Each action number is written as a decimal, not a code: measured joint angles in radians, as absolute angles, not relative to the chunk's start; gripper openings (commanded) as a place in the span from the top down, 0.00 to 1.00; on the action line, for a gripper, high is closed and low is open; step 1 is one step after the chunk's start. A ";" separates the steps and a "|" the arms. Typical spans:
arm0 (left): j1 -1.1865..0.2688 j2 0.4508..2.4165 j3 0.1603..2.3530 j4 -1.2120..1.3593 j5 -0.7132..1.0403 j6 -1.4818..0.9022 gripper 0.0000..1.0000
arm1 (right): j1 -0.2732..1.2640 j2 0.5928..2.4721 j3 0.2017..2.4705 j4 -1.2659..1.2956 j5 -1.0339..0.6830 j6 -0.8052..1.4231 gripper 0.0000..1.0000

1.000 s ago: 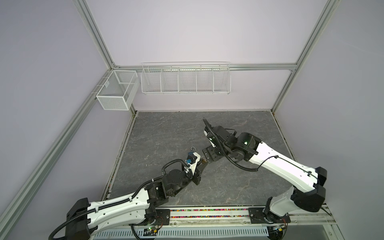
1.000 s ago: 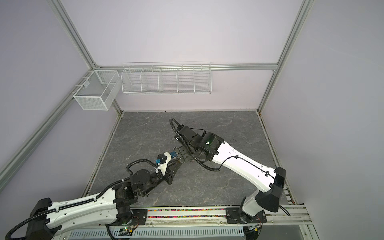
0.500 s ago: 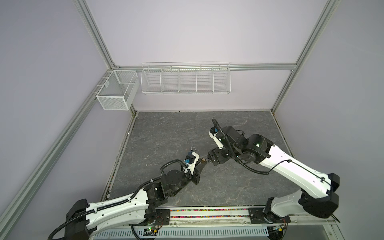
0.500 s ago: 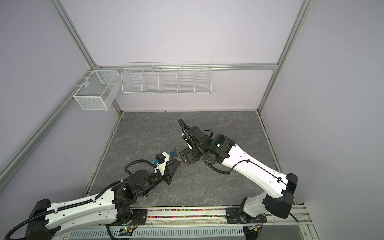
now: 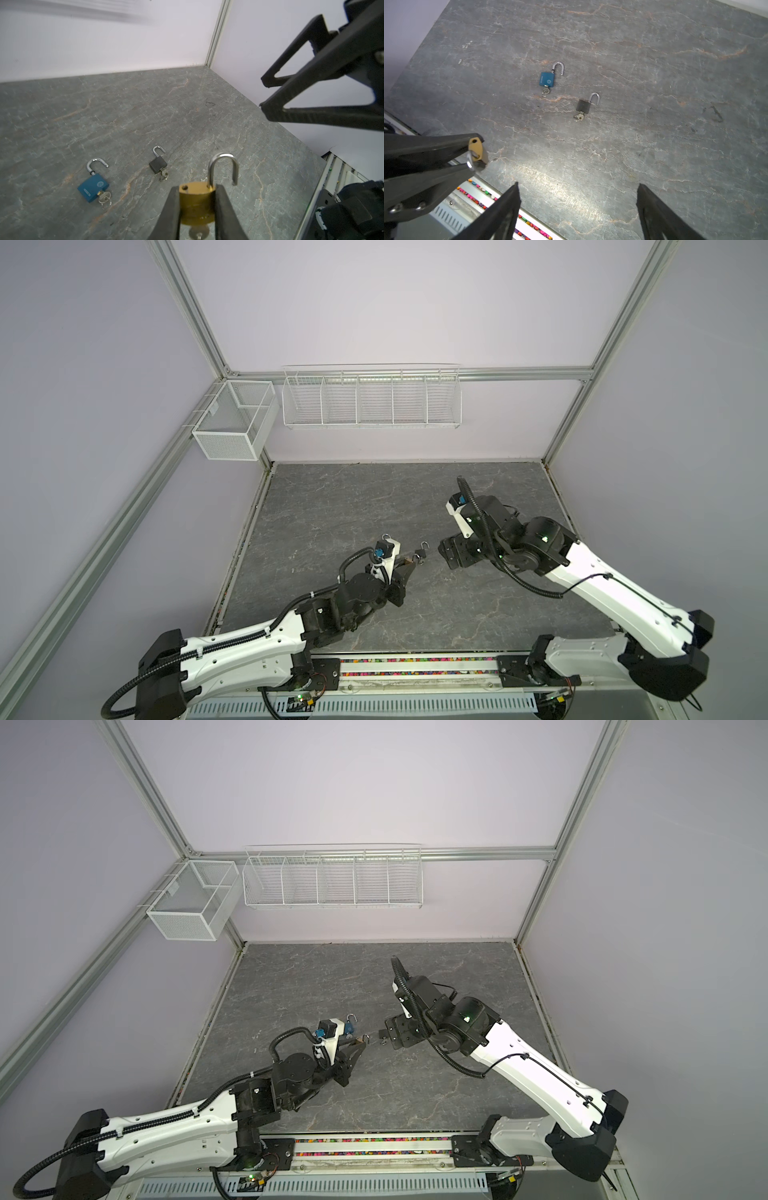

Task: Unlock with the key
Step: 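Draw the right gripper back from the opened padlock while the left gripper holds it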

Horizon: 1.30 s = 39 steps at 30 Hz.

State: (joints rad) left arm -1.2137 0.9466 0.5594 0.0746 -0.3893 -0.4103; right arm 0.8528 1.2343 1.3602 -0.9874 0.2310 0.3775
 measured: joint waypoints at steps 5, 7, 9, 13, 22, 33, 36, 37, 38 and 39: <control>-1.227 1.068 0.629 -0.070 -0.387 -0.631 1.00 | 0.788 1.210 1.236 -0.922 0.208 0.427 0.11; -1.230 1.104 0.652 -0.133 -0.389 -0.721 1.00 | 0.773 1.206 1.183 -0.889 0.199 0.453 0.11; -1.230 1.128 0.664 -0.179 -0.390 -0.802 1.00 | 0.758 1.201 1.127 -0.854 0.190 0.482 0.11; -1.230 1.171 0.666 -0.238 -0.389 -0.936 1.00 | 0.718 1.184 1.010 -0.782 0.162 0.548 0.11; -1.230 1.324 0.681 -0.290 -0.363 -1.110 1.00 | 0.668 1.182 0.899 -0.669 0.096 0.631 0.11; -1.230 1.561 0.870 -0.419 -0.342 -1.201 1.00 | 0.619 1.209 0.842 -0.589 0.045 0.660 0.11; -1.229 1.614 0.912 -0.456 -0.340 -1.206 1.00 | 0.601 1.209 0.841 -0.575 0.026 0.662 0.11; -1.227 1.627 0.916 -0.463 -0.340 -1.210 1.00 | 0.596 1.209 0.841 -0.574 0.022 0.662 0.11; -1.225 1.634 0.916 -0.467 -0.339 -1.211 1.00 | 0.590 1.208 0.839 -0.571 0.019 0.662 0.11; -1.223 1.642 0.916 -0.474 -0.336 -1.213 1.00 | 0.584 1.207 0.836 -0.570 0.014 0.663 0.11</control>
